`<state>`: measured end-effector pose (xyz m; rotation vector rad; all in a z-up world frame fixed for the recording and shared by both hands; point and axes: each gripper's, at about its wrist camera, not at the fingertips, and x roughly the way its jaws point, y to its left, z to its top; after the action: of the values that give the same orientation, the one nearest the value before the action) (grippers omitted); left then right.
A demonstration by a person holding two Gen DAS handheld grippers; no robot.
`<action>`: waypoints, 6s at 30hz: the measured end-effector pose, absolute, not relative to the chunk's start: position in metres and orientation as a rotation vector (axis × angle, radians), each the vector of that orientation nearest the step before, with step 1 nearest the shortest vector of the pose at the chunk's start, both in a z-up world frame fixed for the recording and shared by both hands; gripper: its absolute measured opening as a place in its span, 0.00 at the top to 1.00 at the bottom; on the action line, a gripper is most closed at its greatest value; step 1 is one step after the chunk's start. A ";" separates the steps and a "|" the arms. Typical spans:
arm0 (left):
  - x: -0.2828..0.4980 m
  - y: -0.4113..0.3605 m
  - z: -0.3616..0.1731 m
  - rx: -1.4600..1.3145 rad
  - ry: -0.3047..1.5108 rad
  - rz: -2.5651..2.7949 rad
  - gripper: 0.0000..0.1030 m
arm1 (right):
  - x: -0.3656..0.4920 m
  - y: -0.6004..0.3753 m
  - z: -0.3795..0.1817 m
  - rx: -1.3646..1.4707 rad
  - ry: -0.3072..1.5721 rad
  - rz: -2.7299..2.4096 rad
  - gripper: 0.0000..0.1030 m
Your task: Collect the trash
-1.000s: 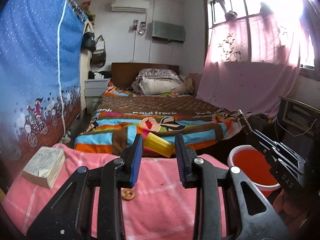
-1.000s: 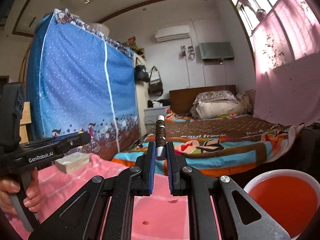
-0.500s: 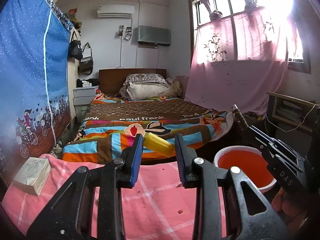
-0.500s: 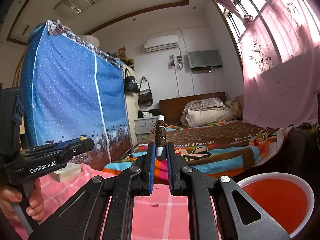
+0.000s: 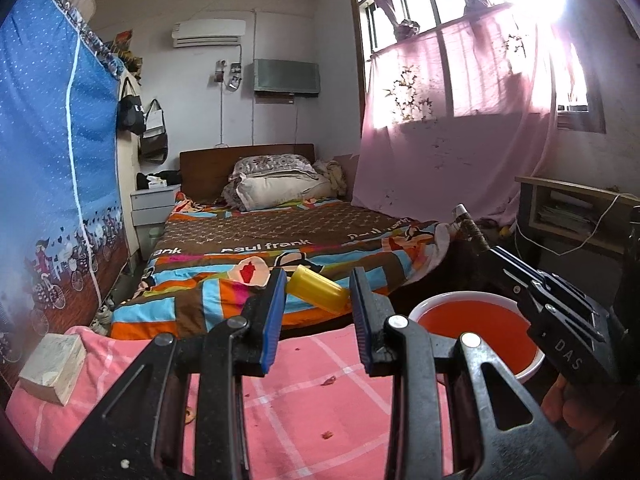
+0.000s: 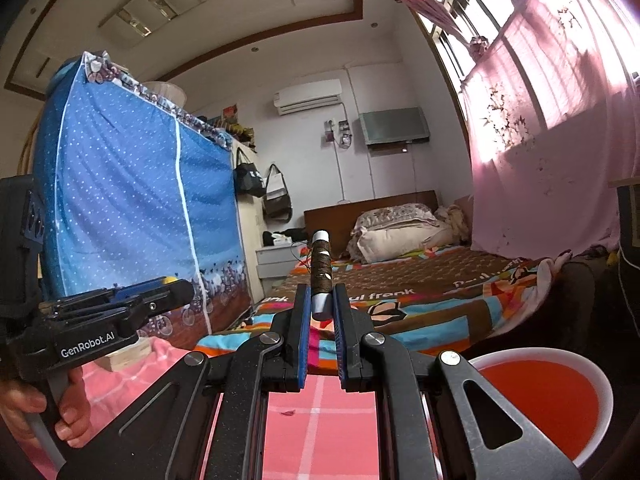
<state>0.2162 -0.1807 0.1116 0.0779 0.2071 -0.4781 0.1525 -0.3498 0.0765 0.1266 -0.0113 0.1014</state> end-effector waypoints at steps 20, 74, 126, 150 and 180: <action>0.218 -0.274 0.100 0.129 0.263 -0.676 0.64 | 0.126 -0.432 0.065 0.202 0.039 -0.143 0.91; 0.266 -0.303 0.043 0.084 0.585 -0.670 0.10 | 0.150 -0.482 0.032 0.407 0.303 -0.296 0.49; 0.227 -0.373 -0.026 0.657 0.739 -0.766 0.97 | 0.138 -0.498 -0.001 0.281 0.644 -0.291 0.16; 0.222 -0.392 -0.034 0.712 0.777 -0.780 0.62 | 0.124 -0.505 0.010 0.337 0.520 -0.323 0.16; 0.253 -0.354 0.035 0.138 0.668 -0.779 0.37 | 0.108 -0.515 0.014 0.351 0.473 -0.387 0.16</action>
<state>0.2534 -0.3537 0.0353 0.1383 0.6683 -0.7793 0.1081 -0.5147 0.0144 0.3511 0.4735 -0.3869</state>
